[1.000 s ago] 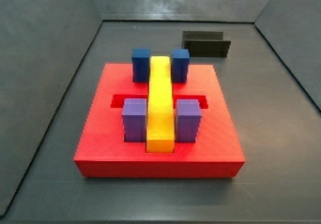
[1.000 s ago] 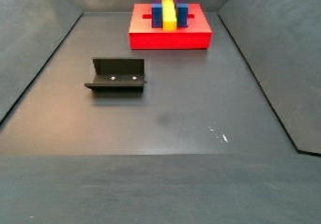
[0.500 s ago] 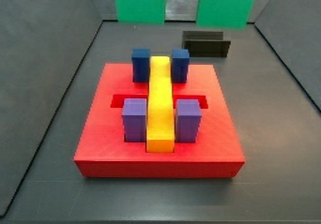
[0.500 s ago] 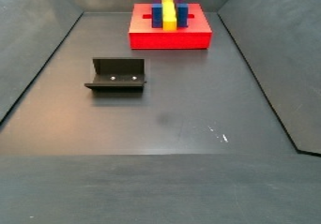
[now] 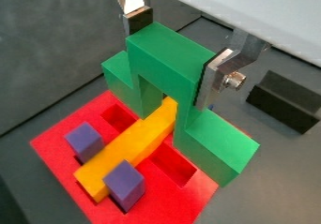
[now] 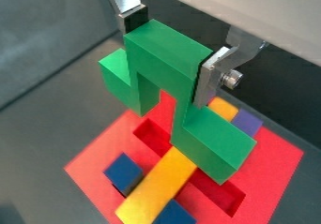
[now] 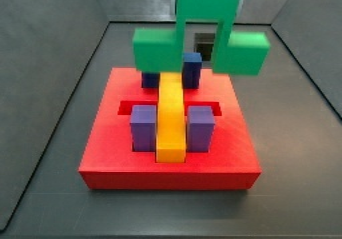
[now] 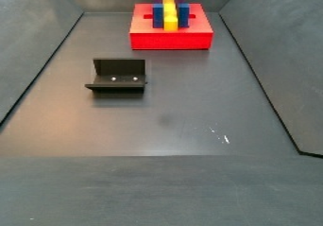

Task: Pick up the green object. Move up. Place the green object on the fixture. Regrasp the green object. Move to above the board. Insert the green object.
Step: Insert the green object.

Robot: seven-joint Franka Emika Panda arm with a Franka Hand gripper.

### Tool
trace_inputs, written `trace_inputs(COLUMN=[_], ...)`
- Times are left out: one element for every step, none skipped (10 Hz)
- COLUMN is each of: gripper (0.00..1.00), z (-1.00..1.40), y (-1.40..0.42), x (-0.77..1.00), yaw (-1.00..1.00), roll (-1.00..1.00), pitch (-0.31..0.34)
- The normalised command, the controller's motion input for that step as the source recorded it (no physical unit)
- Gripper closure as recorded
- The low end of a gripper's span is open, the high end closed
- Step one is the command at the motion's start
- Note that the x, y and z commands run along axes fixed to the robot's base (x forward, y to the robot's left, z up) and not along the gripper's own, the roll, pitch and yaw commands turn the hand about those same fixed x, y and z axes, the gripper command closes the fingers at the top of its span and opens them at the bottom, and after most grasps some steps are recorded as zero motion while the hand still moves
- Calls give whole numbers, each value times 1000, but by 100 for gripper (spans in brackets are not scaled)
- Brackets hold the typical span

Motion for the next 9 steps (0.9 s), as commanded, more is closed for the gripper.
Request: trace_inputs(gripper=[100, 100, 100, 100, 100, 100, 100, 100, 100], z=[-374, -166, -123, -220, -200, -83, 0, 49, 57], y=[140, 140, 220, 34, 71, 46, 0, 0, 17], x=[0, -126, -374, -469, -383, -343, -197, 0, 220], yaw=[-26, -151, -229, -283, -277, -257, -29, 54, 49], roll=[-174, -179, -221, -260, -257, -279, -229, -260, -456], pitch=[196, 149, 147, 109, 137, 131, 0, -50, 0])
